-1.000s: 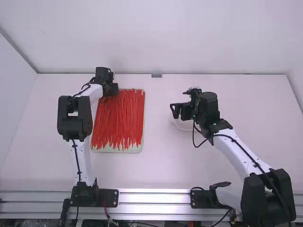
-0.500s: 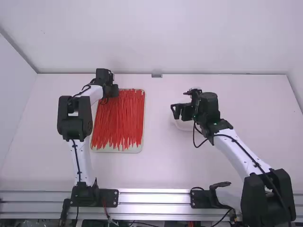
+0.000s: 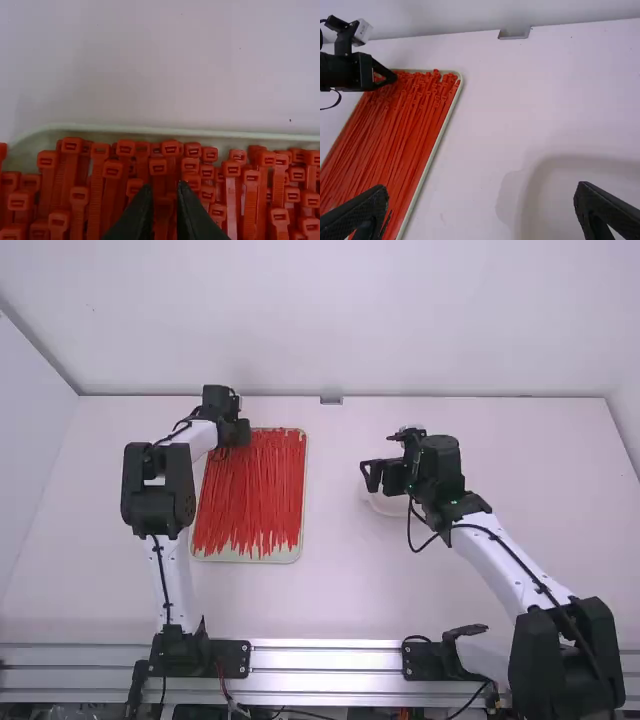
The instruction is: Fasten the cable tie
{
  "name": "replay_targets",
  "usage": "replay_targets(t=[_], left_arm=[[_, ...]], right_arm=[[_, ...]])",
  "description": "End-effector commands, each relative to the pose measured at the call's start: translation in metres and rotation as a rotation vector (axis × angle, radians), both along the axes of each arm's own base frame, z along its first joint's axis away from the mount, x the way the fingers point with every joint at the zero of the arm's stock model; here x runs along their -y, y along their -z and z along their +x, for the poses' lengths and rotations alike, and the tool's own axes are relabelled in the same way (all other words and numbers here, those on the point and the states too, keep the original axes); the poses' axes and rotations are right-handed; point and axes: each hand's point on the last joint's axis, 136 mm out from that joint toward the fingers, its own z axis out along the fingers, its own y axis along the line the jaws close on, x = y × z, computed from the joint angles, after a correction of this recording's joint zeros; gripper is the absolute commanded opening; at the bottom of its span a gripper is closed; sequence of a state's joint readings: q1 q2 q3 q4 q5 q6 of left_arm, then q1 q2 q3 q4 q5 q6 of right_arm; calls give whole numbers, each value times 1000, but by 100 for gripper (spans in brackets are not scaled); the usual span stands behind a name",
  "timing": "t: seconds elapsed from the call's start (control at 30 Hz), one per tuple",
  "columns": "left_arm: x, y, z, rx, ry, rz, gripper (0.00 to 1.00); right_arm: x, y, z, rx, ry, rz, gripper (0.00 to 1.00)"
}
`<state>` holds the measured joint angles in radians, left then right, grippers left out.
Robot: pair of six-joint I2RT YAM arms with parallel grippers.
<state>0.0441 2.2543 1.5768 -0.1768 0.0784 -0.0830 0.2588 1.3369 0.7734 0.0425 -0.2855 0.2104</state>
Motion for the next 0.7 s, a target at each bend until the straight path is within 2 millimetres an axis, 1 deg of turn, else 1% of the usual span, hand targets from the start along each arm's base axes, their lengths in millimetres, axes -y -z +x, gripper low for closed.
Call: replay_targets(t=[0.0,0.4,0.47,0.57,0.67], left_arm=[[4,17,-8,-41,7,-10,15],[4,20,-12,-58,10,-8,15],[4,20,-12,-56,9,-9,14],[4,20,-11,-50,9,-8,14],[5,19,-11,-49,11,-12,11]], right_arm=[[-1,-21,6,49,-2,15,99],[-2,-20,5,46,-5,14,99],[-6,-21,4,48,-12,12,99],[-5,-20,4,47,-10,11,99],[-5,-20,4,47,-10,11,99]])
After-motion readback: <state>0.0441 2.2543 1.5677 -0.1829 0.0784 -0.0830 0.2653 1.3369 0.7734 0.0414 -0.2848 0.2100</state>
